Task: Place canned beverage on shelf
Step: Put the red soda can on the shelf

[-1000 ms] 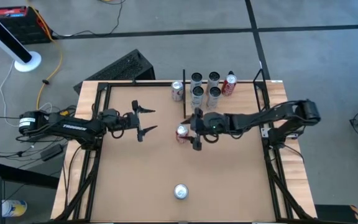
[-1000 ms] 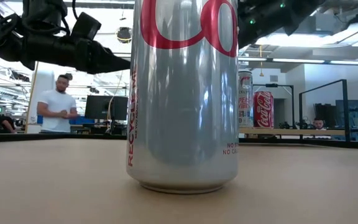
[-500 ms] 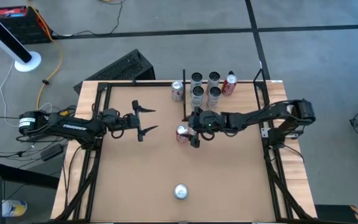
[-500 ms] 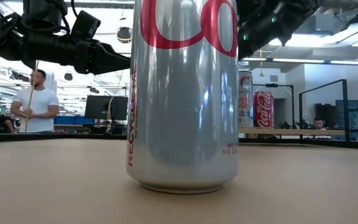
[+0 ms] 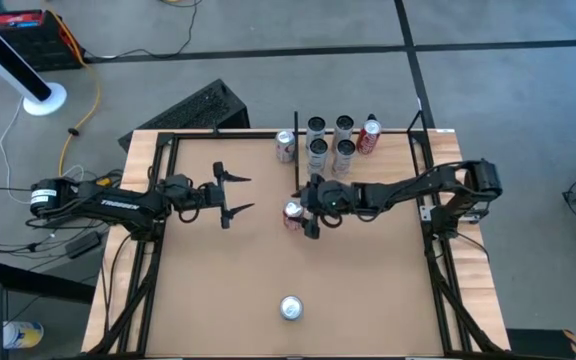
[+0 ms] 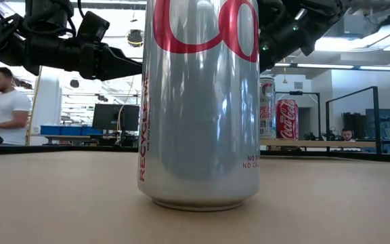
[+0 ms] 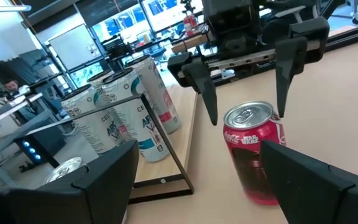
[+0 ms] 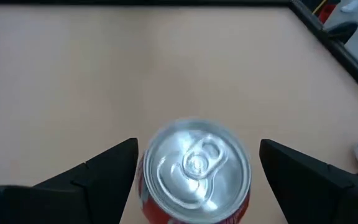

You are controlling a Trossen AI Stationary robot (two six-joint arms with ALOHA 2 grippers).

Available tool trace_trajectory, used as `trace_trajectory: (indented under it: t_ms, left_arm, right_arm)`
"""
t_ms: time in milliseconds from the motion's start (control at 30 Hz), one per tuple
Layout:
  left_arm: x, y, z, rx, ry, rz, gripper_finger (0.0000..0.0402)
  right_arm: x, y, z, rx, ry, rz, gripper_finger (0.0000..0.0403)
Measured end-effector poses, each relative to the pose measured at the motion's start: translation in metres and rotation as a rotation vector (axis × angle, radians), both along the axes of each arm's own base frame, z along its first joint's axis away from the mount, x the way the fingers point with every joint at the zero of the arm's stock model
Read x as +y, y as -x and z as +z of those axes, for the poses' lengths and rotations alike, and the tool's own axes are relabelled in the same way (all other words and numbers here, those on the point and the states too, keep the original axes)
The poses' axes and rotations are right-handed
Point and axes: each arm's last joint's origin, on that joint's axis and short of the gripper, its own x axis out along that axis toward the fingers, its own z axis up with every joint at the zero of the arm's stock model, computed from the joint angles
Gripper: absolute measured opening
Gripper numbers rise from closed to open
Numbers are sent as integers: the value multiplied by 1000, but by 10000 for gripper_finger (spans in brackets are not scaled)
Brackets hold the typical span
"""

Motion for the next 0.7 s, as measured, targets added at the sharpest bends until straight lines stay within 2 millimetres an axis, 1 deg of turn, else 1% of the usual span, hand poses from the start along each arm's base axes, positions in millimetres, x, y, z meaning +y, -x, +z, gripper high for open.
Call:
trace_trajectory:
  t_ms: [167,267,567,700]
  left_arm:
    - [0,0,0,1,2,0,320]
    - [0,0,-1,5,3,0,320]
    - [0,0,-1,5,3,-2,320]
    - [0,0,-1,5,3,-2,320]
  right_arm:
    - [0,-1,-4,9,0,0,360]
    - [0,-1,-4,17,0,1,352]
    - [0,-1,-5,15,-2,14,297]
    - [1,0,-2,10,-9,26,286]
